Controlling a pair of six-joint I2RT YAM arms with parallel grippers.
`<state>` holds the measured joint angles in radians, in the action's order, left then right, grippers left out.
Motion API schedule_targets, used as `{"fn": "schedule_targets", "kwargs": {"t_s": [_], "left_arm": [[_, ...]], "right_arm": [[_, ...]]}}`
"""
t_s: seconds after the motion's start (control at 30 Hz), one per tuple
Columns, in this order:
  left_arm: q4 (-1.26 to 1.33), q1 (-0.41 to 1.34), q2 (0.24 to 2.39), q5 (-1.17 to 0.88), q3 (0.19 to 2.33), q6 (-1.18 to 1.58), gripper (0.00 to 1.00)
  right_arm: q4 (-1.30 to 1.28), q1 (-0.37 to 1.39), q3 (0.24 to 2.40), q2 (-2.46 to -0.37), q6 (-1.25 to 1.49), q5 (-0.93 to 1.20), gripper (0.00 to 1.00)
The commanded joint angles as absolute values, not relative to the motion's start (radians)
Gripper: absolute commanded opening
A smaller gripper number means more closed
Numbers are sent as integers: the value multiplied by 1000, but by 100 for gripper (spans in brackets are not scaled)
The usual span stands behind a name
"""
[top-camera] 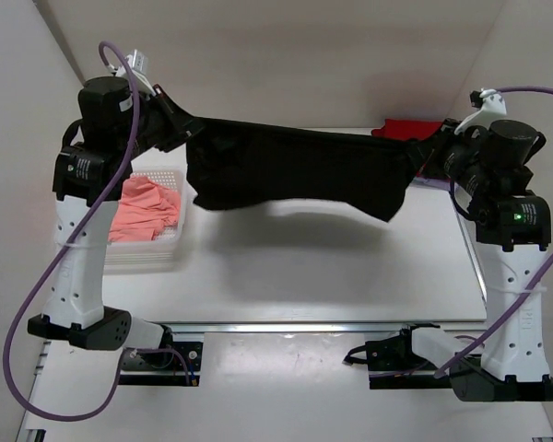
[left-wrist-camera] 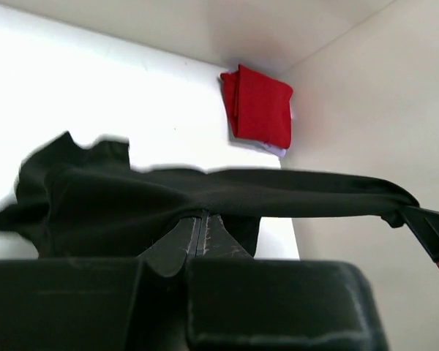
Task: Fold and stack the t-shirts
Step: Flatten out the tshirt
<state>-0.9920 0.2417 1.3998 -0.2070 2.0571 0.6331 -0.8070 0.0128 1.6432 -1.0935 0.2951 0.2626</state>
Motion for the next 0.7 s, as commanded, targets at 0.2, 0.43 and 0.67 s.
{"fn": "schedule_targets", "kwargs": {"t_s": [0.2,0.43,0.67], "left_arm": [[-930,166,1736,-350,2222,681,0],[-714,66,1729,-442,2435,816,0],[-719,147,1451,-419,1919,743,0]], "right_arm": [[-833,14,1781,-1376,285,223,0],[-775,129,2112,-1437,184,-23,0],[-782,20,1800,-1309,244,147,0]]}}
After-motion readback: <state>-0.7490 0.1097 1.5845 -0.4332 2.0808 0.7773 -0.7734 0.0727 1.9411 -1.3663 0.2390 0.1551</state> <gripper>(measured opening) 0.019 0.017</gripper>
